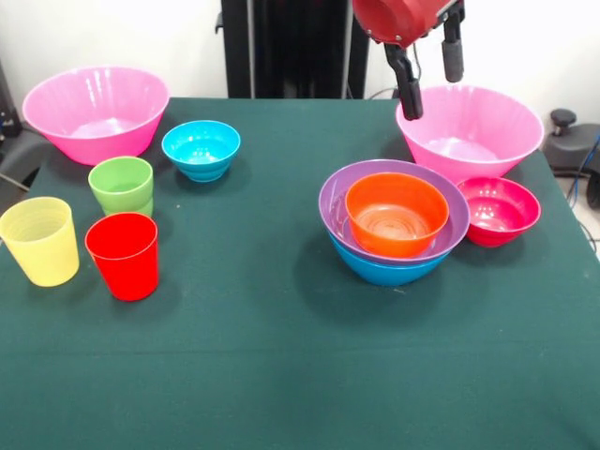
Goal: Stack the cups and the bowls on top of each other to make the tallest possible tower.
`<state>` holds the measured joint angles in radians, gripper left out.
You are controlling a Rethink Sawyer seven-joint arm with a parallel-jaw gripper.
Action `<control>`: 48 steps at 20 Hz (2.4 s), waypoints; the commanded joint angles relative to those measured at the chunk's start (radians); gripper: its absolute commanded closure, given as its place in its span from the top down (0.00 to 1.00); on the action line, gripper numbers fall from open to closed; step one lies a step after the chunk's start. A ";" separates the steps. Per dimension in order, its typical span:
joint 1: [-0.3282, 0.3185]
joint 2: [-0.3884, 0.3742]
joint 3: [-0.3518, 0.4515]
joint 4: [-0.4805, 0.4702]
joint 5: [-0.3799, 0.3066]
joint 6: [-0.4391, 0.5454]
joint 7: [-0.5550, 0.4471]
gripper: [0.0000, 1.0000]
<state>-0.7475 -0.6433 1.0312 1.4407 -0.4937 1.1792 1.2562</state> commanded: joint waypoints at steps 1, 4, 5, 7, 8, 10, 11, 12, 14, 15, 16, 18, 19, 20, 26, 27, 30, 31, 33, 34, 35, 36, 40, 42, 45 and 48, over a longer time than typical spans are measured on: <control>-0.015 0.017 -0.037 0.077 -0.026 -0.007 -0.152 1.00; -0.057 0.030 -0.022 0.078 -0.039 -0.002 -0.238 1.00; -0.071 0.035 -0.020 0.079 -0.052 0.003 -0.276 1.00; -0.085 0.042 -0.020 0.066 -0.078 0.037 -0.348 1.00; -0.091 0.045 -0.019 0.059 -0.084 0.048 -0.370 1.00; -0.102 0.058 -0.014 0.033 -0.086 0.089 -0.420 1.00; -0.107 0.064 -0.011 0.021 -0.085 0.105 -0.438 1.00; -0.109 0.070 -0.010 0.007 -0.084 0.121 -0.457 1.00; -0.119 0.074 -0.007 -0.005 -0.088 0.143 -0.493 1.00; -0.124 0.074 -0.005 -0.007 -0.088 0.146 -0.506 1.00; -0.127 0.077 -0.004 -0.013 -0.089 0.152 -0.518 1.00; -0.131 0.081 -0.004 -0.020 -0.089 0.160 -0.539 1.00; -0.130 0.083 -0.003 -0.024 -0.091 0.162 -0.550 1.00; -0.133 0.084 -0.003 -0.028 -0.093 0.165 -0.564 1.00; -0.132 0.103 -0.008 -0.085 -0.087 0.219 -0.644 1.00; -0.133 0.103 -0.009 -0.090 -0.088 0.226 -0.655 1.00; -0.127 0.105 -0.014 -0.106 -0.088 0.241 -0.674 1.00; -0.128 0.103 -0.015 -0.115 -0.088 0.255 -0.690 1.00; -0.127 0.103 -0.018 -0.136 -0.096 0.287 -0.730 1.00; -0.128 0.103 -0.019 -0.149 -0.100 0.307 -0.755 1.00; -0.129 0.098 -0.021 -0.163 -0.111 0.338 -0.793 1.00; -0.135 0.092 -0.020 -0.176 -0.122 0.368 -0.835 1.00; -0.148 0.078 -0.036 -0.205 -0.123 0.383 -0.824 1.00; -0.147 0.088 -0.036 -0.230 -0.116 0.399 -0.836 1.00; -0.139 0.108 -0.036 -0.263 -0.114 0.417 -0.862 1.00; -0.140 0.120 -0.034 -0.297 -0.118 0.446 -0.915 1.00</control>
<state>-0.9018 -0.5908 1.0410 1.2368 -0.5281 1.5141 0.7154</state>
